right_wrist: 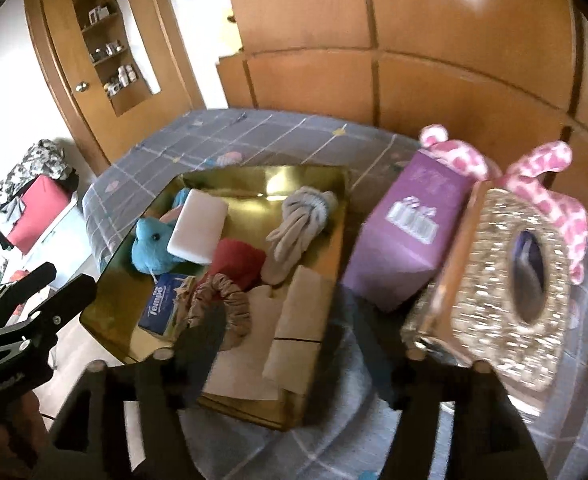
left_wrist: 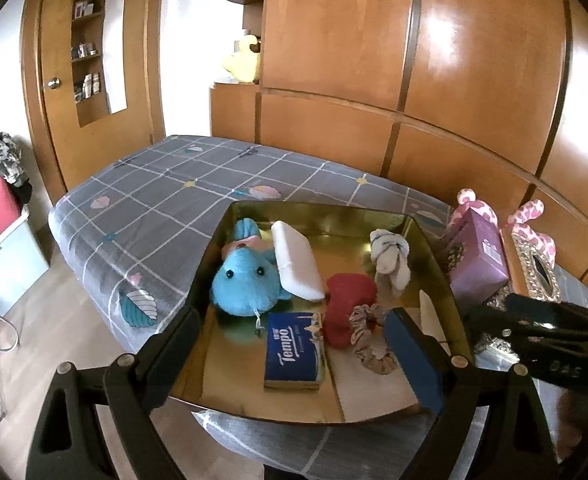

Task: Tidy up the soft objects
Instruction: 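Carry the rolled beige towel to the gold tray and release it with the right tool, then move both open tools back toward the remaining pile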

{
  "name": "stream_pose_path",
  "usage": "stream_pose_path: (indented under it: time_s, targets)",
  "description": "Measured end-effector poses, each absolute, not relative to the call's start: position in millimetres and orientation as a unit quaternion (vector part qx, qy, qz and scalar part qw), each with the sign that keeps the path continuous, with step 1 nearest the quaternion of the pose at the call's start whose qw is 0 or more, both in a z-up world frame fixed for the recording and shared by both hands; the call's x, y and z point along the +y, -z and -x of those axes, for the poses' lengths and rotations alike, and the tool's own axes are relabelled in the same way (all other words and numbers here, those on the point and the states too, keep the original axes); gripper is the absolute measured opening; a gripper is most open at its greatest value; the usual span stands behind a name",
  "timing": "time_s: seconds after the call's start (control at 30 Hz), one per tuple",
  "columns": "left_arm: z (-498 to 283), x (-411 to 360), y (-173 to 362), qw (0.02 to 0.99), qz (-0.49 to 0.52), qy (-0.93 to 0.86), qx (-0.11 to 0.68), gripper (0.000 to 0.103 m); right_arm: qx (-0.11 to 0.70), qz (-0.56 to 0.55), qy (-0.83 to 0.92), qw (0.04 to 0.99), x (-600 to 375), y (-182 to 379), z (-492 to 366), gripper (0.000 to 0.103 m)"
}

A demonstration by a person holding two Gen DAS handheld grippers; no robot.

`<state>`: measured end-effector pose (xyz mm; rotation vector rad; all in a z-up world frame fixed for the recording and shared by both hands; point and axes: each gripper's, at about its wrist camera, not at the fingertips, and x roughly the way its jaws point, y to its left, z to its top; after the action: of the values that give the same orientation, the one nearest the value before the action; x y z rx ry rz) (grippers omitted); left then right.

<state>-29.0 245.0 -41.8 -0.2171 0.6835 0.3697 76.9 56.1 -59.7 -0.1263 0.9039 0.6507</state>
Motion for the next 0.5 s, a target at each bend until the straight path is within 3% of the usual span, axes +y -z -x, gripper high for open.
stream_pose_path:
  time_s: [0.5]
  targets:
    - [25,216,34,0.928,0.079,-0.152,0.331,0.094,0.386,0.052,-0.238,0.890,-25,39,-72,0.067]
